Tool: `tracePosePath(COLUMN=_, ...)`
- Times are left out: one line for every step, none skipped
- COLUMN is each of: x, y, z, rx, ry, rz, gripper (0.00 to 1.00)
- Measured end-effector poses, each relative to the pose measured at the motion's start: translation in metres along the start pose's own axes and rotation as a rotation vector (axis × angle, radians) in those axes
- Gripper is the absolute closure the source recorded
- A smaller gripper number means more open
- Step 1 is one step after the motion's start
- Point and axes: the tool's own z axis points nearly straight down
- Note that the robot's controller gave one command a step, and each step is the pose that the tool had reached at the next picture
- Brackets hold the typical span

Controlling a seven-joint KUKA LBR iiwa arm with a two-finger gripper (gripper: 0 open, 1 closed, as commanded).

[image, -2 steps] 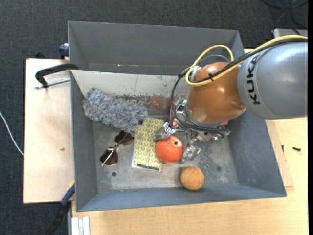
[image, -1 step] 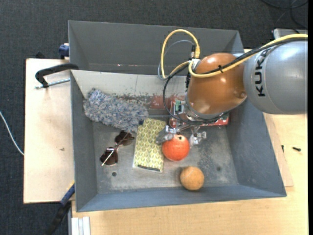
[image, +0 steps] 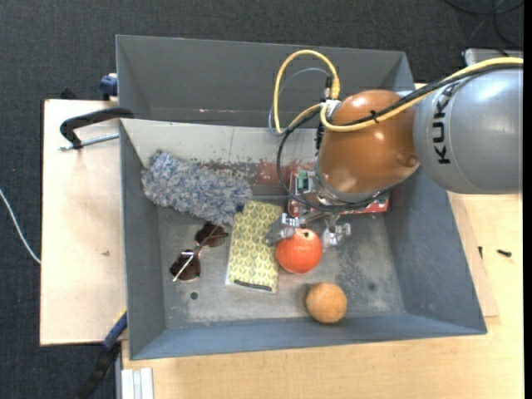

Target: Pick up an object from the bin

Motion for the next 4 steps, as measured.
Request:
tracePosePath(x=0.001, y=0.001, z=-0.043, rx=-0.027, ry=0.017, rz=0.01, gripper=1.0)
tracePosePath(x=0.019, y=-0.015, z=-0.052, rx=-0.014, ry=0.017, rz=-0.001, gripper=1.0)
tracePosePath(x=0.009, y=-0.019, z=0.004, rx=-0.022, ry=0.022, rz=-0.013, gripper=1.0)
tracePosePath(x=0.011, y=-0.018, z=-0.007, rx=-0.018, ry=0.018, rz=-0.012, gripper=1.0)
